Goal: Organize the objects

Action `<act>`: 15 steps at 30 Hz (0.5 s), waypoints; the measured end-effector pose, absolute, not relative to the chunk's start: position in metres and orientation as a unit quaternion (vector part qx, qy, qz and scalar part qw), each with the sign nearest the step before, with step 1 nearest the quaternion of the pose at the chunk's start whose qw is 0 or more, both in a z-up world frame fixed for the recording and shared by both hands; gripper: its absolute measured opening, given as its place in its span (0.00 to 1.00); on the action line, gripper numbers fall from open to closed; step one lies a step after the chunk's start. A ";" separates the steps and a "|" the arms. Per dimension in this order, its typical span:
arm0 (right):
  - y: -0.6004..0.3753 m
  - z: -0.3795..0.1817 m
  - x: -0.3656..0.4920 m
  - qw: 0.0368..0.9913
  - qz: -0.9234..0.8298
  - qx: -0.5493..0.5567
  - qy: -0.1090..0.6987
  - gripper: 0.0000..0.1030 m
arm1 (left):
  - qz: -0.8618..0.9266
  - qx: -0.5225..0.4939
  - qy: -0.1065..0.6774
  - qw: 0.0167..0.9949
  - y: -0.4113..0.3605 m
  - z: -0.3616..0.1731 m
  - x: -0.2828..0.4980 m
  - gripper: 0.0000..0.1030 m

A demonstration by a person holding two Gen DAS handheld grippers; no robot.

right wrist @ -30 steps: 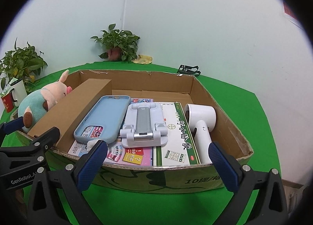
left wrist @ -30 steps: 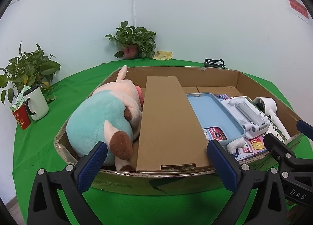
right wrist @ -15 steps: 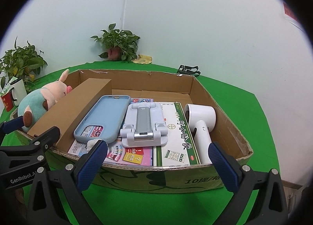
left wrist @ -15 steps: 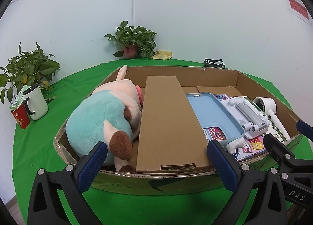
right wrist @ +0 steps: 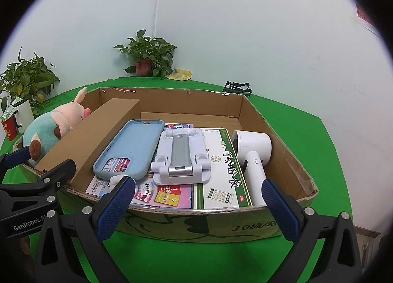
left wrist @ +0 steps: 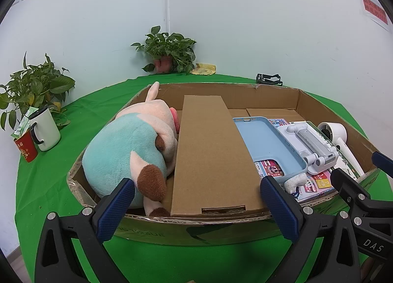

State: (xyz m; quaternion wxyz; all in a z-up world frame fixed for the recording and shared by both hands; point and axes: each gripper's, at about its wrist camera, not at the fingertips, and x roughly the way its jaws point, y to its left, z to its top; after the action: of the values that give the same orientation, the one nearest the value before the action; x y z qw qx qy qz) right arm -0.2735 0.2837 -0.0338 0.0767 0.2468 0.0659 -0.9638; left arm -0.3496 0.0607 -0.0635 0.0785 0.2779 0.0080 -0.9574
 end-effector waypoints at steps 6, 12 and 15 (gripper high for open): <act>0.284 -0.034 -0.274 0.076 -0.964 0.247 0.066 1.00 | -0.957 0.278 0.008 0.078 0.061 -0.063 -0.350 1.00; 0.284 -0.034 -0.273 0.077 -0.964 0.247 0.066 1.00 | -0.957 0.278 0.008 0.078 0.061 -0.063 -0.350 1.00; 0.284 -0.034 -0.273 0.076 -0.964 0.247 0.066 1.00 | -0.957 0.278 0.008 0.078 0.061 -0.063 -0.350 1.00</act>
State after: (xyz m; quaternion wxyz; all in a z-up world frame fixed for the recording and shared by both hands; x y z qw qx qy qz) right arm -0.2733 0.2839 -0.0336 0.0763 0.2469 0.0659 -0.9638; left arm -0.3496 0.0607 -0.0634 0.0782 0.2777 0.0084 -0.9574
